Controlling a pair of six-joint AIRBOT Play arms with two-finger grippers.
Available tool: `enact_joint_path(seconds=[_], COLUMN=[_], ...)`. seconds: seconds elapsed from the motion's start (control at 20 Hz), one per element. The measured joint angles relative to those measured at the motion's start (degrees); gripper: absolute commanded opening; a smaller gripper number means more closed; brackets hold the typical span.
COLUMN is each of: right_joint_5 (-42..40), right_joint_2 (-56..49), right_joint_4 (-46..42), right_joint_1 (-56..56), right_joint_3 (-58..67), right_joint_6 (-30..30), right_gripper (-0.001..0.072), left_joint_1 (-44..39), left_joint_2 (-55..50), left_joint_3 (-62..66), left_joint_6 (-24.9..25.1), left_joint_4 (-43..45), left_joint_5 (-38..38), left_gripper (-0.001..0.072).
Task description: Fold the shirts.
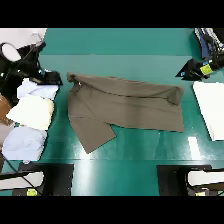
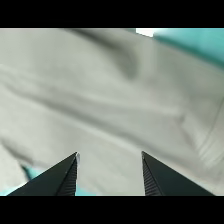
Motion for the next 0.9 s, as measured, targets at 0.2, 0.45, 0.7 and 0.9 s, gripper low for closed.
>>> enact_joint_path(seconds=[0.2,0.45,0.7,0.9], right_joint_5=[-2.05,-4.70,-5.99,-5.84], right_joint_2=[8.92,17.05,21.38,22.67], right_joint_4=[0.81,1.14,1.16,0.90], right_joint_1=[-1.11,-1.68,-1.79,-1.92], right_joint_3=[-12.98,-24.26,-28.33,-29.09], right_joint_6=[-1.51,-2.08,-2.21,-2.25], right_gripper=[0.0450,0.0451,0.0451,0.0451], left_joint_1=[0.90,0.98,1.03,0.98], left_joint_2=[6.36,8.83,9.27,9.11], left_joint_3=[-16.59,-31.30,-35.98,-36.92], left_joint_6=[0.24,0.98,2.38,4.00], left_joint_4=[-3.37,-11.19,-18.34,-20.41], left_joint_5=[2.12,10.67,16.57,18.58], left_gripper=[0.0553,0.0552,0.0481,0.0029])
